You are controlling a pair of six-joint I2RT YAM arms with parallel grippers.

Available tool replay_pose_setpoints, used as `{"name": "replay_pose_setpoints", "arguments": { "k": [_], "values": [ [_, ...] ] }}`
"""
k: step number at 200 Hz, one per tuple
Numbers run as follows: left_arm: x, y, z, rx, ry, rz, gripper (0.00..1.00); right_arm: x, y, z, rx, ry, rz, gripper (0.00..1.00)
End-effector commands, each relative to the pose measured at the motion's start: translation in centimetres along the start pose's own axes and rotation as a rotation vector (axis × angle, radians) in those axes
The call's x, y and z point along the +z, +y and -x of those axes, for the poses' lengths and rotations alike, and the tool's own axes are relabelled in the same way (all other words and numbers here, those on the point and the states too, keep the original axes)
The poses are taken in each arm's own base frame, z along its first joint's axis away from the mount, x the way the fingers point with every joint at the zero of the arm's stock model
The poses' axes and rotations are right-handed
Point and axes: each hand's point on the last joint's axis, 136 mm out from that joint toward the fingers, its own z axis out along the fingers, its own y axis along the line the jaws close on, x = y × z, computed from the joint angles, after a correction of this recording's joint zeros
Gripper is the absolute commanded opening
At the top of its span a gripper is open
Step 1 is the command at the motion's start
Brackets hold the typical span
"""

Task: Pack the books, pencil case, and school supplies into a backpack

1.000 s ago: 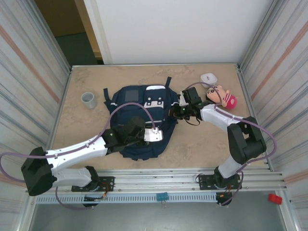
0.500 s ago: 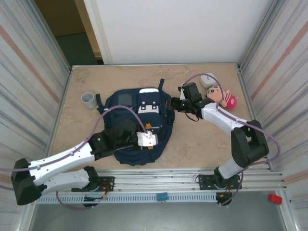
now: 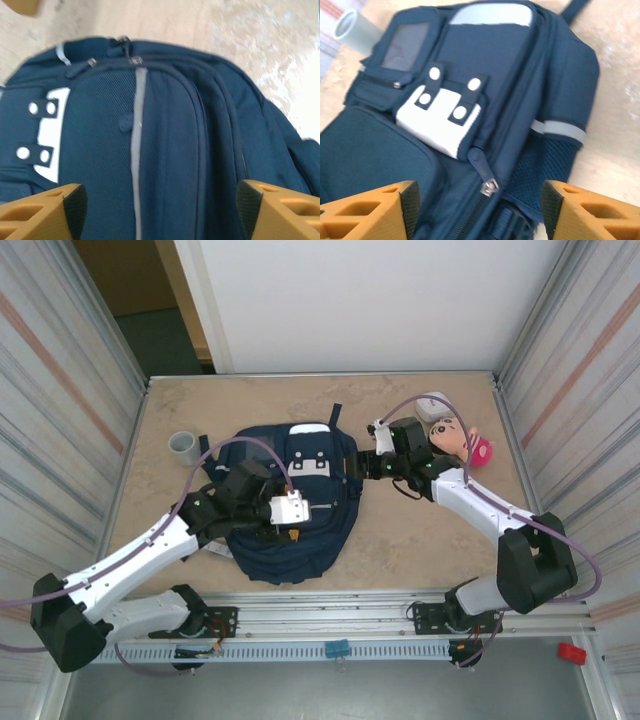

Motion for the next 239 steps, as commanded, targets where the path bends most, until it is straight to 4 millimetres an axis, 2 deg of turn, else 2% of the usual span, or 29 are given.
{"name": "replay_pose_setpoints", "arguments": {
  "k": [1, 23, 61, 124, 149, 175, 200, 217, 239],
  "values": [
    [-0.7, -0.5, -0.8, 0.028, 0.016, -0.059, 0.80, 0.4, 1.4, 0.6, -0.064, -0.035, 0.073, 0.66],
    [-0.4, -0.5, -1.7, 0.029, 0.043, -0.073, 0.80, 0.3, 1.4, 0.6, -0.072, -0.035, 0.073, 0.66],
    [0.9, 1.3, -2.9, 0.042, 0.089, 0.036, 0.75, 0.0, 1.6, 0.4, -0.082, -0.039, 0.084, 0.66],
    [1.8, -0.3, -3.1, 0.045, 0.071, -0.053, 0.86, -1.7, 3.0, 1.1, -0.113, -0.096, 0.132, 0.67],
    [2.6, 0.2, -4.1, 0.043, 0.130, -0.038, 0.84, -2.0, 3.2, 1.2, -0.121, -0.107, 0.140, 0.67],
    [3.1, 1.2, -4.2, 0.017, 0.153, -0.010, 0.72, -2.4, 3.6, 1.5, -0.130, -0.127, 0.157, 0.67],
    [3.3, 1.5, -4.1, 0.009, 0.143, 0.003, 0.65, -2.5, 3.7, 1.4, -0.136, -0.137, 0.172, 0.68],
    [3.5, 1.6, -4.0, -0.016, 0.140, 0.009, 0.45, -2.5, 4.0, 1.4, -0.140, -0.141, 0.195, 0.69],
    [2.3, 1.3, -2.2, -0.073, 0.047, -0.041, 0.21, -2.5, 4.7, 1.1, -0.146, -0.126, 0.249, 0.70]
  ]
}}
